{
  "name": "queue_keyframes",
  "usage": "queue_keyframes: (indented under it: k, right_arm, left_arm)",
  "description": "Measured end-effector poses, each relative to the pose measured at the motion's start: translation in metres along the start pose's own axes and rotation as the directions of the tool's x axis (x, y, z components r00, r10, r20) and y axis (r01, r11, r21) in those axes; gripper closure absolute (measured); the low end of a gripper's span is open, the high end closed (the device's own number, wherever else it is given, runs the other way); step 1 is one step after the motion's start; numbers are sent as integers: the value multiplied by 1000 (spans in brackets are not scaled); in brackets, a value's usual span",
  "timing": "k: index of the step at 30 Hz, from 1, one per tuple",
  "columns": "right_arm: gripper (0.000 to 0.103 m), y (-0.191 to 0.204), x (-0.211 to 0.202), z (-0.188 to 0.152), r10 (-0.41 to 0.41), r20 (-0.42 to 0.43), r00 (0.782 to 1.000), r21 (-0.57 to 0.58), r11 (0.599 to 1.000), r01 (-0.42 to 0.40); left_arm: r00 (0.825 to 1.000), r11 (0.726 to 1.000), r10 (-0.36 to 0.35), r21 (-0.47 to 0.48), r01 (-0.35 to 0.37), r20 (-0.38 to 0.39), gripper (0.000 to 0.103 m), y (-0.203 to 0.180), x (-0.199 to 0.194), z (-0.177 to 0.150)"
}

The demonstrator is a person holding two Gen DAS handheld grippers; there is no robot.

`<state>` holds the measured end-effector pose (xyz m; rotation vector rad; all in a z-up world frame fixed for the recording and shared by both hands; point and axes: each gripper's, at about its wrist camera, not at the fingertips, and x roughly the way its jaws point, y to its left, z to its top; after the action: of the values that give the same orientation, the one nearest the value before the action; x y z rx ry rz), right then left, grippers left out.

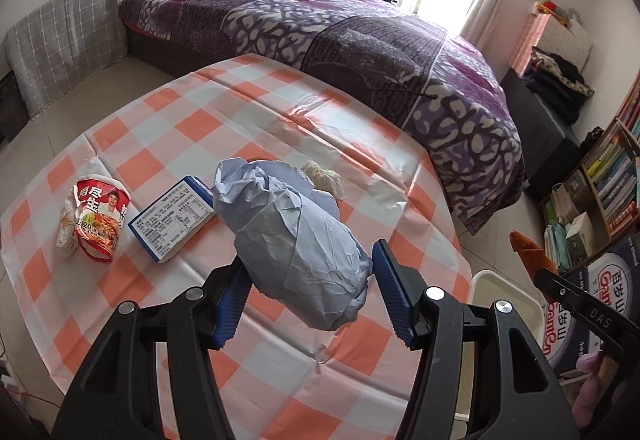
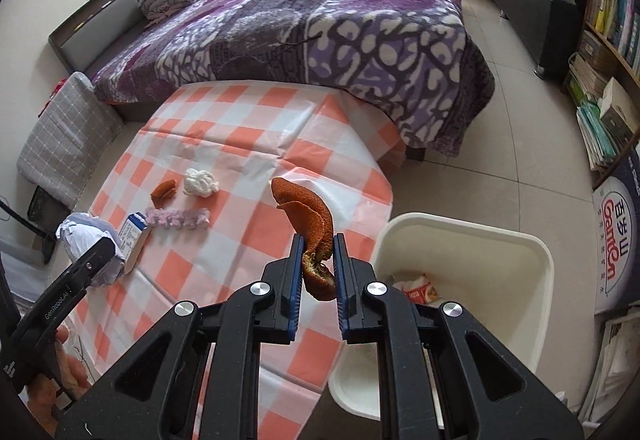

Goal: Collect trash
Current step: 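Carry the foil and peel to the bin and open both tools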

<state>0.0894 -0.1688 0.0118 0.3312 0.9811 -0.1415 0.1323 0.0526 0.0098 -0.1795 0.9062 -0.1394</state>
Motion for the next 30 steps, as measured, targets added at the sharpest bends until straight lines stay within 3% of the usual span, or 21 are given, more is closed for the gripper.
queue_keyframes:
  k: [7,9,10,12,14,16,18,19,21,25,30]
  right_arm:
    - [89,-45,3,-8,-70,-64,995,73,994,75]
    - [83,-59,1,-10,-99,-66,993,106,989,105]
    - [78,-66,-1,-10,-120,-66,991,127,984,127]
    - [53,-79,-5,-10,-160,-58,985,167,972,168]
    - [49,-93,-11,-10,-180,-43,983,205,961,185]
    - [40,-105,-15,-10,-183,-32,983,242,952,186]
    - [23,-118,-21,-11,-192,-16,981,286,940,189]
    - [22,-123,-24,-11,-198,-8,980,304,933,191]
    - [13,-132,-28,-10,-207,-1,978,332,923,196]
    - [13,-146,-33,-8,-197,7,980,383,906,179]
    - [10,-161,-38,-7,-199,18,980,427,888,173]
  left_arm:
    - [999,998,-40,40,41,-16,44,-26,7,-5]
    - [998,997,-58,47,59,-25,44,-34,8,-7]
    - [997,996,-66,52,68,-29,44,-38,9,-7]
    - [996,994,-82,65,84,-36,44,-46,10,-9]
    - [994,992,-96,81,99,-43,44,-55,10,-12]
    - [992,988,-115,97,120,-56,44,-65,12,-16]
    - [988,984,-131,115,139,-75,44,-77,14,-22]
    - [986,980,-143,123,153,-90,44,-83,16,-25]
    - [979,974,-167,137,183,-121,44,-96,20,-32]
    - [960,953,-219,172,248,-174,44,-124,26,-45]
    - [913,918,-309,167,360,-268,44,-157,38,-62]
